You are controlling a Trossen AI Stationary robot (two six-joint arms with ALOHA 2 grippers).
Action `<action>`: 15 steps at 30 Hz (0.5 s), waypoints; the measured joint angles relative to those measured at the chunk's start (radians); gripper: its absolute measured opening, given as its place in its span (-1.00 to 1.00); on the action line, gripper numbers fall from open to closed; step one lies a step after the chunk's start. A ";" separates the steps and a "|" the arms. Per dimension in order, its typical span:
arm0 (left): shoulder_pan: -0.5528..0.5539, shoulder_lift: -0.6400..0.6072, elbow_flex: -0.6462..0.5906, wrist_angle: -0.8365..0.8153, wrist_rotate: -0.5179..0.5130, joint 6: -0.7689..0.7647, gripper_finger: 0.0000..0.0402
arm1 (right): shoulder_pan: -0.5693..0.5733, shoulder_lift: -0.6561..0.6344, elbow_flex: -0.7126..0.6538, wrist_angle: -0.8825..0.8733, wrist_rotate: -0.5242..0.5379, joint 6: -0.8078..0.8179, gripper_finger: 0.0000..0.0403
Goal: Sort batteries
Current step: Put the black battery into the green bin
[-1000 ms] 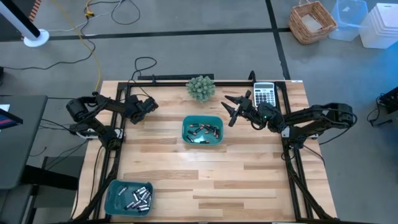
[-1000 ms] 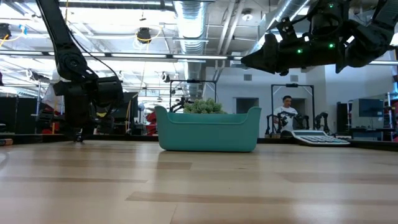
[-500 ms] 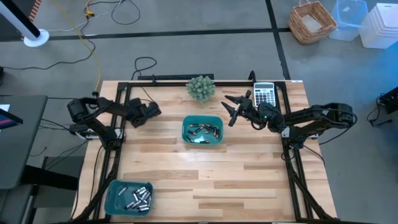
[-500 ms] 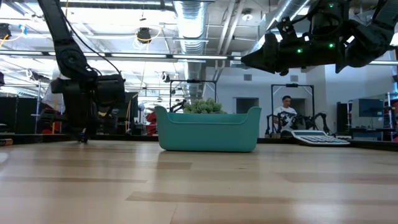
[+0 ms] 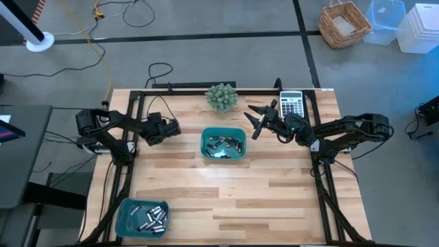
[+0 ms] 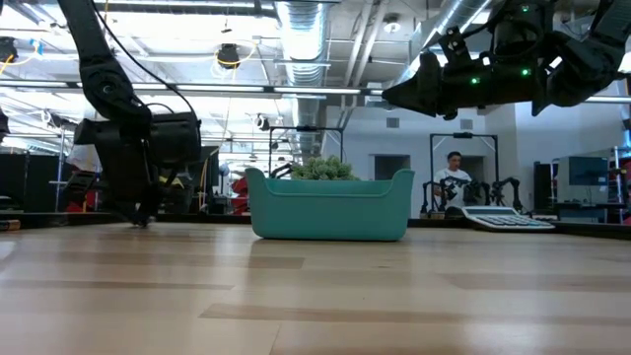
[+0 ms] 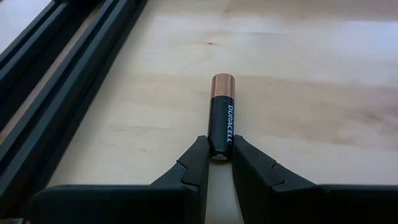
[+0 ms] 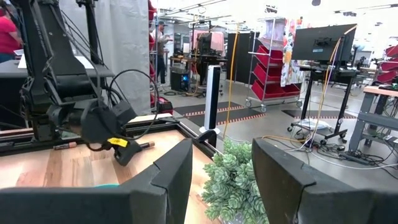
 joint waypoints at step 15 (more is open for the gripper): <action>-0.113 0.000 0.000 -0.002 -0.132 0.066 -0.78 | 0.000 0.000 0.000 -0.001 0.000 0.000 -0.10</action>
